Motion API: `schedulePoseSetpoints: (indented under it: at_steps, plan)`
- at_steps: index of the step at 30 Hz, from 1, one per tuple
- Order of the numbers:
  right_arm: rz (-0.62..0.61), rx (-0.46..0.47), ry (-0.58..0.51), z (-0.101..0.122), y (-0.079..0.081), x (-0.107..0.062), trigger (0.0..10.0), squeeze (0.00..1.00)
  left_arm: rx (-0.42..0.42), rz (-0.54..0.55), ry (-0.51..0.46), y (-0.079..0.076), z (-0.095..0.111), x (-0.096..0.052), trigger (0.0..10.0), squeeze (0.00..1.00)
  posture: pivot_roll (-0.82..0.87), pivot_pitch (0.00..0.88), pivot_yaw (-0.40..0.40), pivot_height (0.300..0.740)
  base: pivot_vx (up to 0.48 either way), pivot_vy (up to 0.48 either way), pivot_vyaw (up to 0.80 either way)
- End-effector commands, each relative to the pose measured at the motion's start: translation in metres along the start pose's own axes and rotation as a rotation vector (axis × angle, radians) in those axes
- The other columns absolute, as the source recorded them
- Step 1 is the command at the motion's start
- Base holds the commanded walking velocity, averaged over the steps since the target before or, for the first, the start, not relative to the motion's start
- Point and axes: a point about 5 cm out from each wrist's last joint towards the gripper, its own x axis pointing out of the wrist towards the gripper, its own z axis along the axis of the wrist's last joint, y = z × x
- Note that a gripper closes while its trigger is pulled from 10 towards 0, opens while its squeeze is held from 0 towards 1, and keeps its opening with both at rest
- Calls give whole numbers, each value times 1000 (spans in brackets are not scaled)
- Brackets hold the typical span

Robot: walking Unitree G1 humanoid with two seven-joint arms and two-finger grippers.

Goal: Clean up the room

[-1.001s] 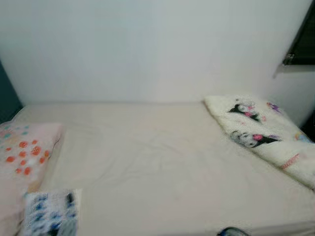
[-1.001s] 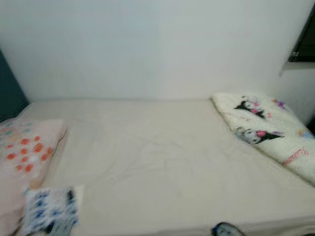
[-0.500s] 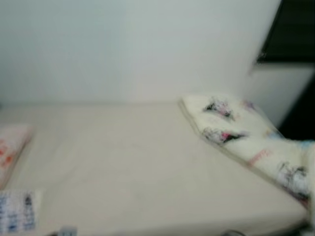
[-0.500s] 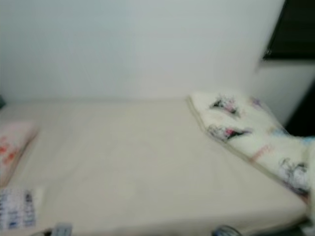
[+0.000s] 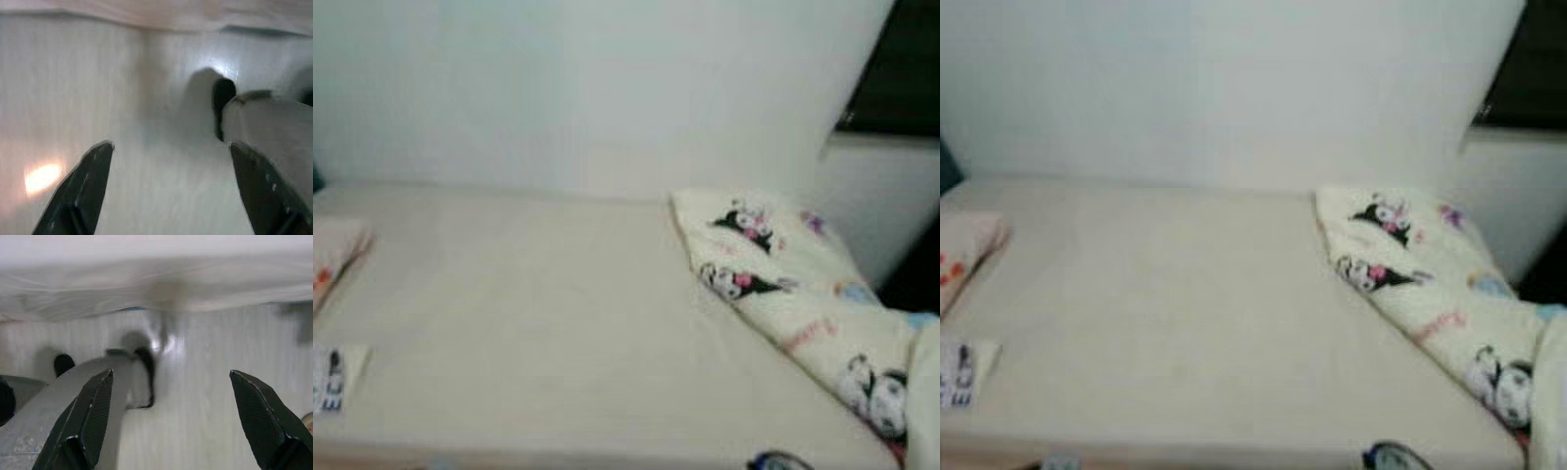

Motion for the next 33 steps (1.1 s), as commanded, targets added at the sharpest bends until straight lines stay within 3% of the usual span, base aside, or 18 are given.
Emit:
schedulePoseSetpoints:
  at_steps: [1, 16, 23, 33]
  plan:
    - [-25, 19, 20, -7, -7, -2, 10000, 0, 7, -12, -6, -4, 2, 0, 10000, 0, -53, 0, -30, 740, 0, -480, 0]
    - [-37, 32, 38, -10, -10, -3, 10000, 0, 10, -39, -5, -18, 8, 0, 10000, 0, -67, 0, -29, 740, 0, -480, 0]
    - [-28, 38, 53, -14, -8, -3, 10000, 0, 10, -40, -4, -17, 10, 0, 10000, 0, -67, 0, -26, 740, 0, -480, -645]
    - [-34, 32, 45, -11, -9, -3, 10000, 0, 11, -21, 18, -6, -3, 0, 10000, 0, -66, 0, -26, 740, 0, -480, 0]
